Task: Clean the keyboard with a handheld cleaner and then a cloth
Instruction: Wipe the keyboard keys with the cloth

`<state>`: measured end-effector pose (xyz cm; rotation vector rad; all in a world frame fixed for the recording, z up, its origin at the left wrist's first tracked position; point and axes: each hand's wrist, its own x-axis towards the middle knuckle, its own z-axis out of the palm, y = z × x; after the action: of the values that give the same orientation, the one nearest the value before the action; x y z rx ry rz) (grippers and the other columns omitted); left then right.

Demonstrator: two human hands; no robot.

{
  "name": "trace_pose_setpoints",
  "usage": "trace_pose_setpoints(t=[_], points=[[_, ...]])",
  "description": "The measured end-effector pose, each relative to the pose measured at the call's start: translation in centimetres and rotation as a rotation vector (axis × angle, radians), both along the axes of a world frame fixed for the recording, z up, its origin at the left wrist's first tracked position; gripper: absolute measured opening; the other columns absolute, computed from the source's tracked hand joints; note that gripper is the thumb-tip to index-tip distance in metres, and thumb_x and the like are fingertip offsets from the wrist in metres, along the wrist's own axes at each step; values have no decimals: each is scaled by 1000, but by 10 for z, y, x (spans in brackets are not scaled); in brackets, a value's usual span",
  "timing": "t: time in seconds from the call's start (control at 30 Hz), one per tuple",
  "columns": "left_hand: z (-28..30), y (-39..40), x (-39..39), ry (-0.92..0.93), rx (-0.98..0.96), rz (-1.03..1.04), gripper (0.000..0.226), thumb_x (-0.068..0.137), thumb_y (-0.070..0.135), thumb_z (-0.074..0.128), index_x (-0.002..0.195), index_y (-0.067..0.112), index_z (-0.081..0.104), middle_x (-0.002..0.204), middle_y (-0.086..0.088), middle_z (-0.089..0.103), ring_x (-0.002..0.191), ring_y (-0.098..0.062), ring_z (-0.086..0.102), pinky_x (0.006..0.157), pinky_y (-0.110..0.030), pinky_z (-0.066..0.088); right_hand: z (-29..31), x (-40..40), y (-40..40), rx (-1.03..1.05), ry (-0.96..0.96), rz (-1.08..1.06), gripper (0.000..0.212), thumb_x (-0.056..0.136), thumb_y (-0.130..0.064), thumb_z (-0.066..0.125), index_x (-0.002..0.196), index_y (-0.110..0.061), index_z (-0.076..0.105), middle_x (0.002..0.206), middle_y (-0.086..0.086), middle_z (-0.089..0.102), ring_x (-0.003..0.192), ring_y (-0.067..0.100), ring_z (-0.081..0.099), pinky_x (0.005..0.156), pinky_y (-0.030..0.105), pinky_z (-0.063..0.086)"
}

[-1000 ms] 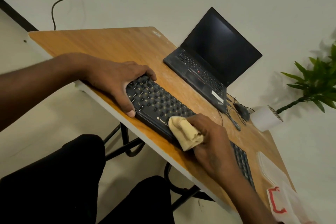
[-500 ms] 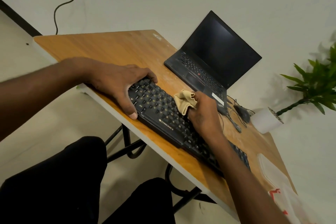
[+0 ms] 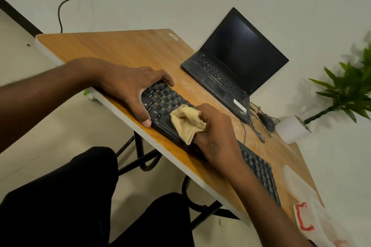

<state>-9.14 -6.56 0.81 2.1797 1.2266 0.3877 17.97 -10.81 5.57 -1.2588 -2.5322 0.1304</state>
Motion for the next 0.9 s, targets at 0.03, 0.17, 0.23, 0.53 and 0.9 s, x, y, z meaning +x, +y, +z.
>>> trace_pose_setpoints(t=[0.03,0.17,0.23,0.53,0.9], points=[[0,0,0,-5,-5,-8,120,46,81,83,143,62,15,142,20,32,128,1,40,103,-26,43,1,-4,9,17,-5,-32,25,87,-15,75,112,-19,71,106,-6,67,92,8,58,70,18,47],[0,0,-2,-12,-21,-14,119,47,80,84,143,62,16,142,22,32,126,6,38,102,-23,42,3,-16,44,78,-25,-164,21,90,-12,71,110,-11,71,109,5,70,92,14,60,73,29,48],[0,1,-2,-15,-18,-11,119,48,79,86,143,63,16,142,20,32,128,3,39,106,-27,42,3,-20,50,81,-23,-190,22,90,-12,70,112,-9,70,111,6,69,89,11,55,74,26,43],[-2,1,-2,-3,9,7,121,46,83,83,144,61,15,144,16,32,135,-8,38,113,-36,42,-3,-9,2,22,-20,2,35,86,-14,76,120,-21,70,111,-7,69,99,6,57,75,15,47],[2,-2,-1,4,-11,1,120,48,77,86,145,60,16,143,16,33,131,-5,40,113,-36,45,-6,2,51,116,-21,-123,30,87,-9,75,115,-18,71,109,-3,70,94,9,60,64,7,38]])
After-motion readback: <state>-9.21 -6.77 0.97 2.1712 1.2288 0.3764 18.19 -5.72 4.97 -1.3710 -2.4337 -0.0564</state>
